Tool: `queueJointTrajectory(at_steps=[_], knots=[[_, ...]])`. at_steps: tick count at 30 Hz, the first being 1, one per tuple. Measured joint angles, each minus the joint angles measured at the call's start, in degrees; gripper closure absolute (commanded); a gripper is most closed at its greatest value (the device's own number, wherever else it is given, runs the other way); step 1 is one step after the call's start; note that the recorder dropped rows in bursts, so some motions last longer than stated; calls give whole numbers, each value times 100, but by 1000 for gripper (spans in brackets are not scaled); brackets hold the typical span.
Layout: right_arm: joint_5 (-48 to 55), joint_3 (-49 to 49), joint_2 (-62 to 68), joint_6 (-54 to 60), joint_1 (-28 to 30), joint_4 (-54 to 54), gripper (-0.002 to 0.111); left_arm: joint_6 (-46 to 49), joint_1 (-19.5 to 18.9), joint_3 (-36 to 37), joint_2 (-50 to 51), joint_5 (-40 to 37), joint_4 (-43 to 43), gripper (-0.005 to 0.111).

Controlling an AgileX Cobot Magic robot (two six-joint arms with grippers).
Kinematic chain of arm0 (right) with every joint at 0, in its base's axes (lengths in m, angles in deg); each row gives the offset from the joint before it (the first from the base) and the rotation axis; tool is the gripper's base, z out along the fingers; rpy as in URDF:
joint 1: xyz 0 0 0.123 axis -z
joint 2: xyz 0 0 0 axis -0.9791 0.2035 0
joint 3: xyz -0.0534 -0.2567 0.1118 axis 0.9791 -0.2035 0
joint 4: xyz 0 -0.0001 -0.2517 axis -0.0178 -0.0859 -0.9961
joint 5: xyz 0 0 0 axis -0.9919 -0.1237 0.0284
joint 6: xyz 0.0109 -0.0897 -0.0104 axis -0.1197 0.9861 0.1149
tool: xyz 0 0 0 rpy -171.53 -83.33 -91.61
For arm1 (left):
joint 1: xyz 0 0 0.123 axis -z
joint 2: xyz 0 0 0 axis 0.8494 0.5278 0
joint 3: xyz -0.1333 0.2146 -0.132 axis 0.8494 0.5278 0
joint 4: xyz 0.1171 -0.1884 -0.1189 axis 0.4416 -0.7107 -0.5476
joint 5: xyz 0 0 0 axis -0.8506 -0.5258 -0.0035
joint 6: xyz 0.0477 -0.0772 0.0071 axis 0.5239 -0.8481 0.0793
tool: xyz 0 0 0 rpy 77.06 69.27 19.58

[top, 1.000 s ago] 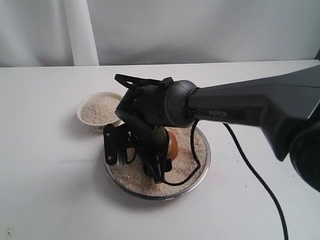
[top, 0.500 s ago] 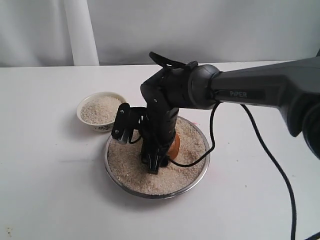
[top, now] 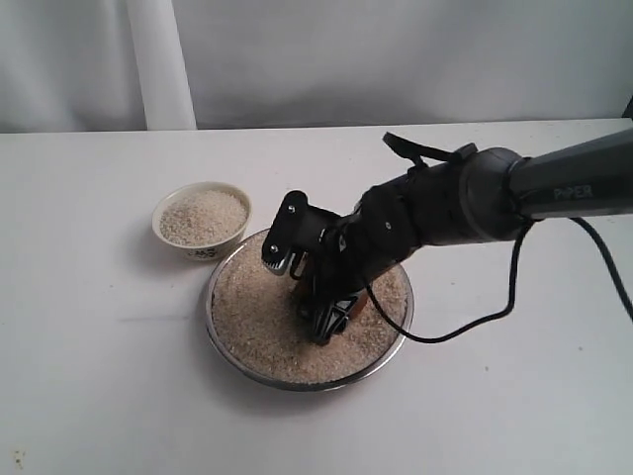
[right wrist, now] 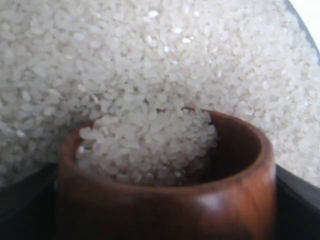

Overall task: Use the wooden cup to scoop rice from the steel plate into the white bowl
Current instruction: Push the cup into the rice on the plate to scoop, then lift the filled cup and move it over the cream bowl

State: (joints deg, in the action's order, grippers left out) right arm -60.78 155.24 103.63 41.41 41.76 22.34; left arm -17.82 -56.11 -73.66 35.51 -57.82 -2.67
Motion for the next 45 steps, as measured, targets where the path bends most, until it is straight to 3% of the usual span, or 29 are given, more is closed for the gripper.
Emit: queueJointTrajectory(at_steps=[14,27,31,38,45], knots=[[-1357,-407,-206,24,10,647,108,0,0,0,0,0,0,107],[-1879,-276,-549,3,10,682,108,0,0,0,0,0,0,107],[-1752,251,-549,3,10,682,108,0,0,0,0,0,0,107],[-590,1767,-505,3,10,644,108,0,0,0,0,0,0,107],[422,3133,363,-31,10,574,108,0,0,0,0,0,0,107]])
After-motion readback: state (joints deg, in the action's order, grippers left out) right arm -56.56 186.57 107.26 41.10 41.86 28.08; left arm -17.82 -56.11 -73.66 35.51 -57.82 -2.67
